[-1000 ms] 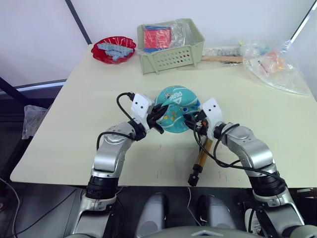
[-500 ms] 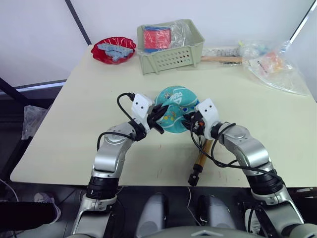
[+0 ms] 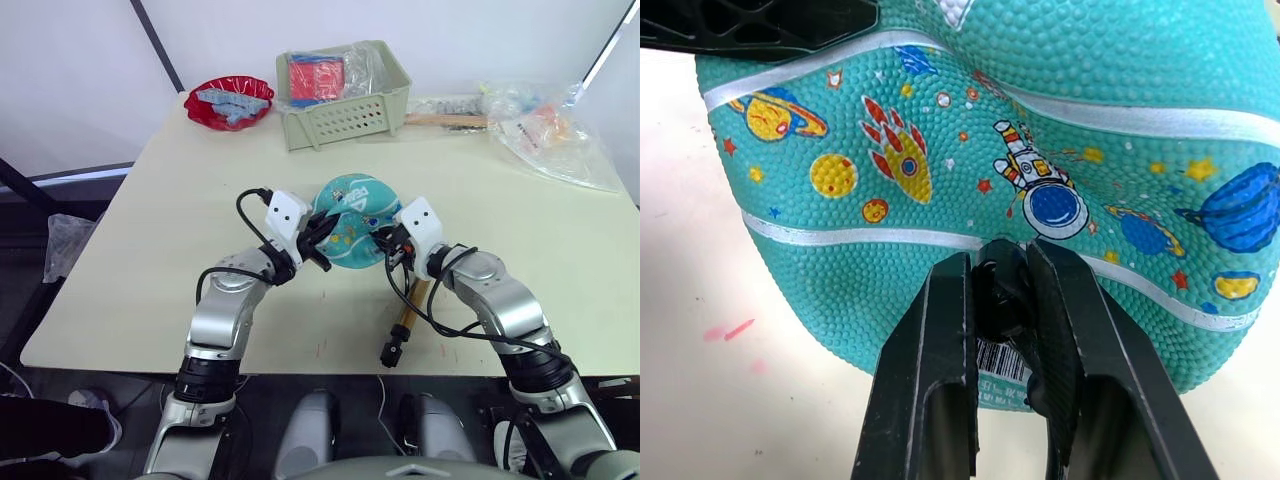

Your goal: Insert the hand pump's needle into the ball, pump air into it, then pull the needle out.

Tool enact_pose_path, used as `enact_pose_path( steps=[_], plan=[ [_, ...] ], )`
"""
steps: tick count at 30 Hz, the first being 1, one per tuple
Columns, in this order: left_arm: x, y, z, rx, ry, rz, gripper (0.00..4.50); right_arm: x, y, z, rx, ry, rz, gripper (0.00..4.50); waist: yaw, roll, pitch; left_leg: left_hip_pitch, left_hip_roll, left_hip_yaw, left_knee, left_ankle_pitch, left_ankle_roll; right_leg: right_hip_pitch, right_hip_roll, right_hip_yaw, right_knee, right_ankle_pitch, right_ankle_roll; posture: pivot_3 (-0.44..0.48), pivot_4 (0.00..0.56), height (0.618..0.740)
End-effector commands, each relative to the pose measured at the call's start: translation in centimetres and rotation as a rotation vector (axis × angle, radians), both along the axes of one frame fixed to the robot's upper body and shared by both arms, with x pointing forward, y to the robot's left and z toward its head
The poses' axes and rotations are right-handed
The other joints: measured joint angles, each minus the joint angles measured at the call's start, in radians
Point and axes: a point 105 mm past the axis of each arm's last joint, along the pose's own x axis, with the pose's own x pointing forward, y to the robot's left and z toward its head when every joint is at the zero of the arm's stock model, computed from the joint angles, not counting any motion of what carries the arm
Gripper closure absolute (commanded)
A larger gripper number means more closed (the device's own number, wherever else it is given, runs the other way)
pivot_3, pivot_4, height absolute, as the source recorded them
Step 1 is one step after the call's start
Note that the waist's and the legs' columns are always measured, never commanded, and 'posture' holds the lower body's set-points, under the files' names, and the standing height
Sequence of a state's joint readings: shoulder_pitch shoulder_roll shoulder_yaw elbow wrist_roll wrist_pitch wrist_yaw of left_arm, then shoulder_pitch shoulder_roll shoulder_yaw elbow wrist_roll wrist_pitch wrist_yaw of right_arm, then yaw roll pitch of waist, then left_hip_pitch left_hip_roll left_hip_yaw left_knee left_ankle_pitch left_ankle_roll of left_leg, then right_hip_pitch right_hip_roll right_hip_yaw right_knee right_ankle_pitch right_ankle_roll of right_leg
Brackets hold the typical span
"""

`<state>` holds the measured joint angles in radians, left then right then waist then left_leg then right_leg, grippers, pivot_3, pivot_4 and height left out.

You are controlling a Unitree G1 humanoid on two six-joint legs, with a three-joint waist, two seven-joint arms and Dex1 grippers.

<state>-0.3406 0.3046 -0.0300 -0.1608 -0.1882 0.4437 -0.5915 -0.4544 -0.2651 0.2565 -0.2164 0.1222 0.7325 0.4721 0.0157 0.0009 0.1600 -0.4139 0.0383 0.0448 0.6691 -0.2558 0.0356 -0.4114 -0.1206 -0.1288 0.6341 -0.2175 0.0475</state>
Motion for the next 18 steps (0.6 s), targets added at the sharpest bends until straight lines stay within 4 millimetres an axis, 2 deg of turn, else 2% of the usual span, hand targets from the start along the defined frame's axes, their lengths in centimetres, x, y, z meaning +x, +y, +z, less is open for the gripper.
enact_pose_path(
  steps=[1,11,13,18],
  plan=[
    [-0.9,-1.3,-3.6,0.026,0.142,-0.054,4.50,-0.1,0.3,0.3,-0.038,-0.017,0.027,4.24,0.000,0.000,0.000,0.000,0.000,0.000,0.000,0.000,0.000,0.000,0.000,0.000,0.000,0.000,0.000,0.000,0.150,0.738],
    [-0.7,-1.3,-3.6,0.024,0.141,-0.057,4.50,0.2,-0.2,-1.0,-0.197,0.027,0.022,4.24,0.000,0.000,-0.001,0.001,0.000,0.000,0.001,0.000,0.000,0.000,0.000,0.001,0.003,0.000,0.000,0.000,0.150,0.738],
    [-0.7,-1.3,-3.6,0.024,0.142,-0.059,4.50,0.1,0.2,-1.2,-0.244,0.040,0.057,4.24,0.000,0.000,-0.001,0.001,0.000,0.000,0.002,0.000,0.000,0.000,0.000,0.002,0.004,0.000,0.000,0.000,0.150,0.738],
    [-0.7,-1.6,-3.7,0.018,0.154,-0.068,4.50,0.4,1.6,-0.2,-0.265,0.051,0.084,4.24,-0.002,-0.001,-0.002,0.002,0.000,0.000,0.002,0.000,0.000,0.000,0.002,0.005,0.005,0.000,0.000,0.000,0.150,0.738]
  ],
)
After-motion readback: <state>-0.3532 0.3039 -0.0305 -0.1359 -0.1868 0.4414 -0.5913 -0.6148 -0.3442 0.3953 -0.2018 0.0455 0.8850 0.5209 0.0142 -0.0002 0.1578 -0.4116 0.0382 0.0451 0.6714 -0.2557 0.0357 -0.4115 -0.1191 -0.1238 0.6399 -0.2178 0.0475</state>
